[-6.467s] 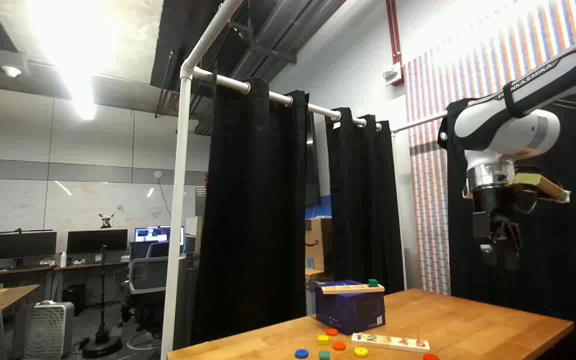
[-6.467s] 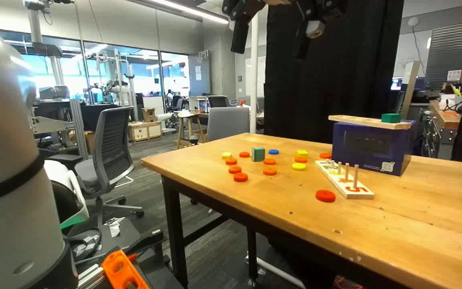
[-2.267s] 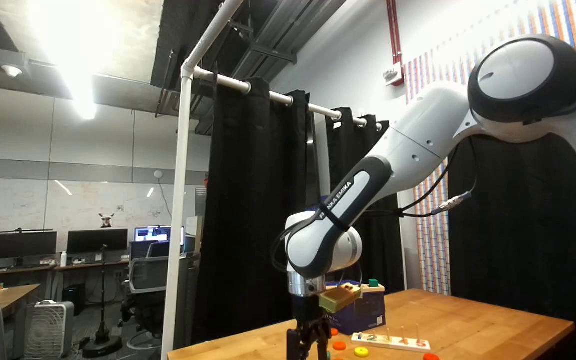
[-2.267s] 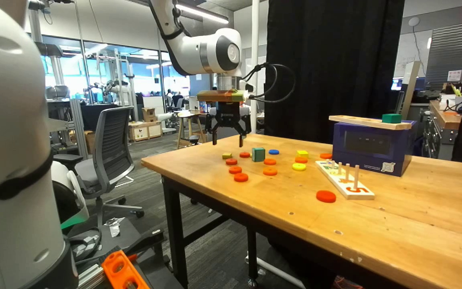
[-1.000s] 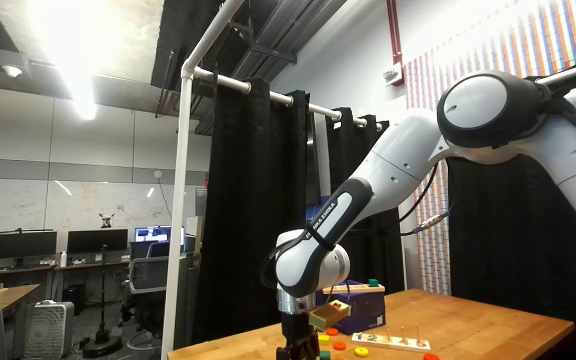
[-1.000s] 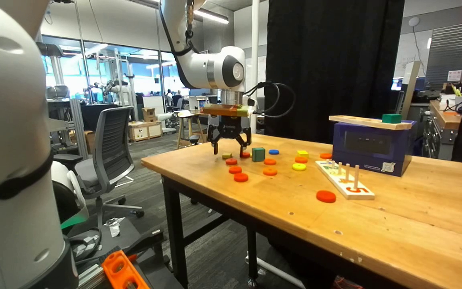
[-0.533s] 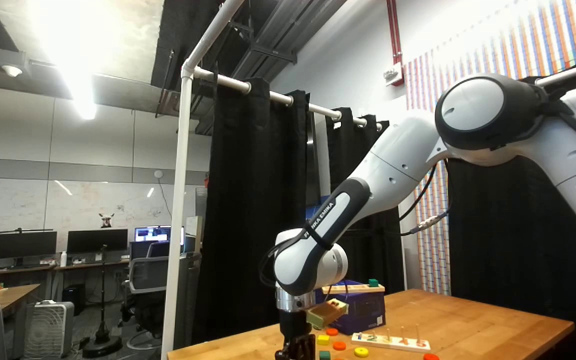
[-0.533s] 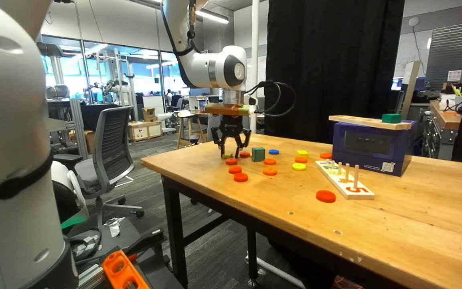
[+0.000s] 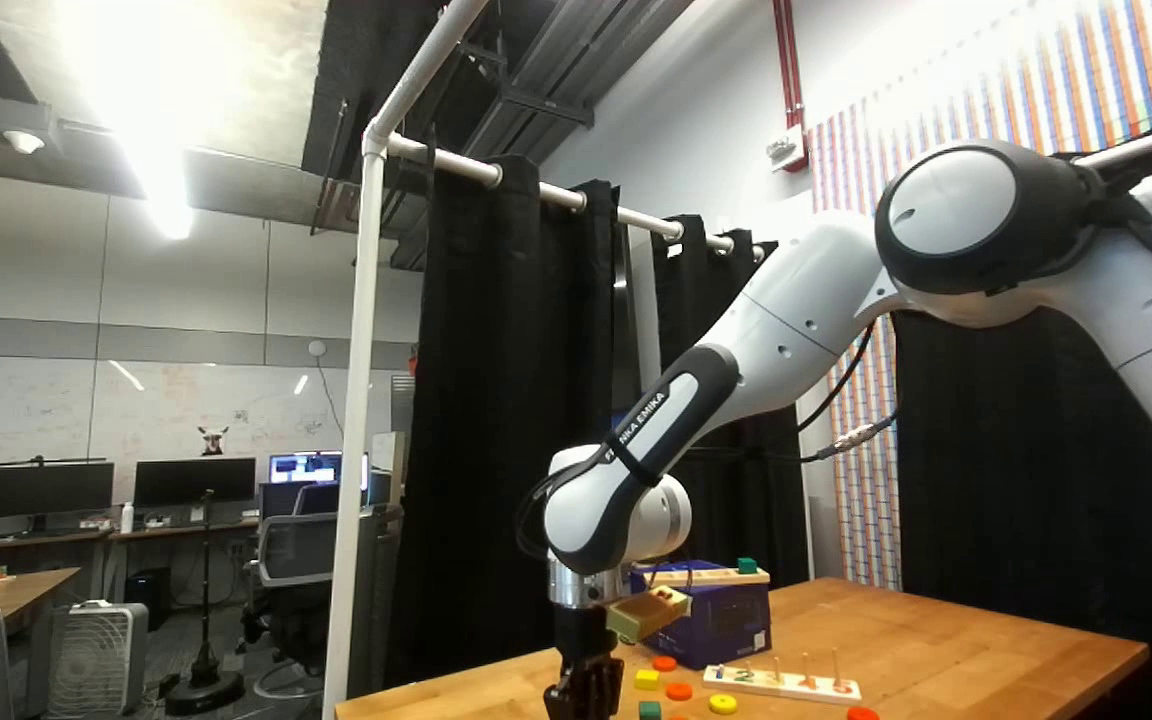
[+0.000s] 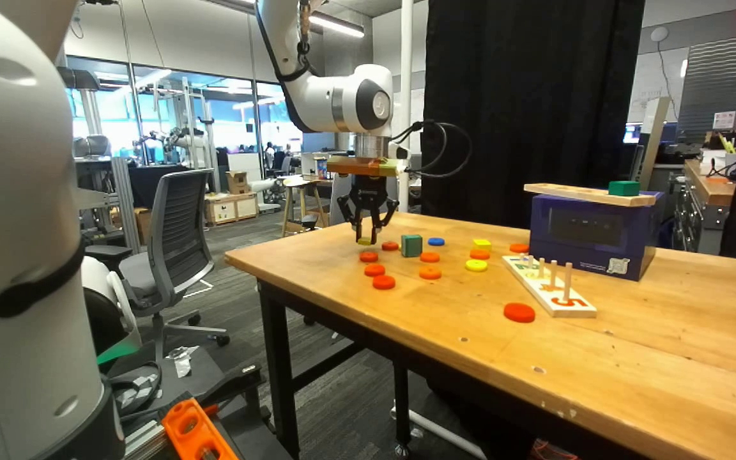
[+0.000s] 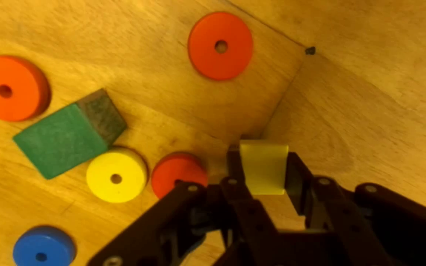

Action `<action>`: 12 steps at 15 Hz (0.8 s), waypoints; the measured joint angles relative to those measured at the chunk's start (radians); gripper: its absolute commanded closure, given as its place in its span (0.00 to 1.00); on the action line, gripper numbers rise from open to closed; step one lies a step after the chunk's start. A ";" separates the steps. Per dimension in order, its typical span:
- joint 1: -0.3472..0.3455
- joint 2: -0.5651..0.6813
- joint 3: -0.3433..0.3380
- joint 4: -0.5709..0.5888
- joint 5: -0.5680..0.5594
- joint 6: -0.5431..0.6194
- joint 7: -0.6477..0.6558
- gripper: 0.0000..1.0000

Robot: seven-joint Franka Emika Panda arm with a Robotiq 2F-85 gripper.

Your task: Put a yellow block from the table in the second compartment from the right of the wooden tray

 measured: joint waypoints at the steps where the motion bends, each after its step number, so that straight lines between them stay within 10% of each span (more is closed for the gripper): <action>1: 0.000 -0.018 0.000 0.000 0.008 -0.009 0.001 0.90; 12: -0.037 -0.412 -0.057 -0.018 0.047 -0.179 0.131 0.90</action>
